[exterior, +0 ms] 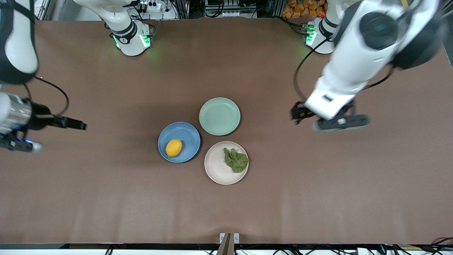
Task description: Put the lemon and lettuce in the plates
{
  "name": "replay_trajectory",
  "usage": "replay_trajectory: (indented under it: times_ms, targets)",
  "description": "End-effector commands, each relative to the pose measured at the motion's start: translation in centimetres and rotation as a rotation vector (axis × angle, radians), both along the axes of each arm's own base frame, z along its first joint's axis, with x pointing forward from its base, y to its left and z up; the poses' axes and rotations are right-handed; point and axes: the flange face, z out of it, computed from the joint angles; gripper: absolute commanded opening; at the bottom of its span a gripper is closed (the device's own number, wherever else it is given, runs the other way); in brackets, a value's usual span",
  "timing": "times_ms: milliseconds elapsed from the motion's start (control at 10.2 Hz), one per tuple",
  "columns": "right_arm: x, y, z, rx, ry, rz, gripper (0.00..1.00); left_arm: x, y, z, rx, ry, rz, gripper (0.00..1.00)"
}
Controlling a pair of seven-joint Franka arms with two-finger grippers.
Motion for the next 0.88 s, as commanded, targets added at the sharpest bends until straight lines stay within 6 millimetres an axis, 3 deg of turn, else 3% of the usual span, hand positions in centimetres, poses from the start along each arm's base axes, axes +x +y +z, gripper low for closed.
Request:
replay_trajectory:
  times_ms: [0,196,293,489,783]
  targets:
    - [-3.1,-0.9,4.6,-0.027,-0.054,0.066,1.00,-2.6,4.6,3.1,0.048,0.051,-0.070,1.00]
    - [-4.4,-0.6,6.7,-0.049,-0.063,0.094,1.00,-3.4,9.2,5.0,0.052,0.091,-0.130,1.00]
    - [-4.7,0.5,6.8,-0.136,-0.045,0.124,1.00,-4.1,10.2,6.1,0.053,0.079,-0.115,1.00]
    - [-4.7,0.7,6.8,-0.162,-0.045,0.144,1.00,-5.3,11.5,7.7,0.057,0.074,-0.092,1.00]
    - [-4.1,1.6,6.7,-0.152,-0.075,0.167,1.00,-5.0,14.1,7.8,0.030,0.076,-0.046,1.00]
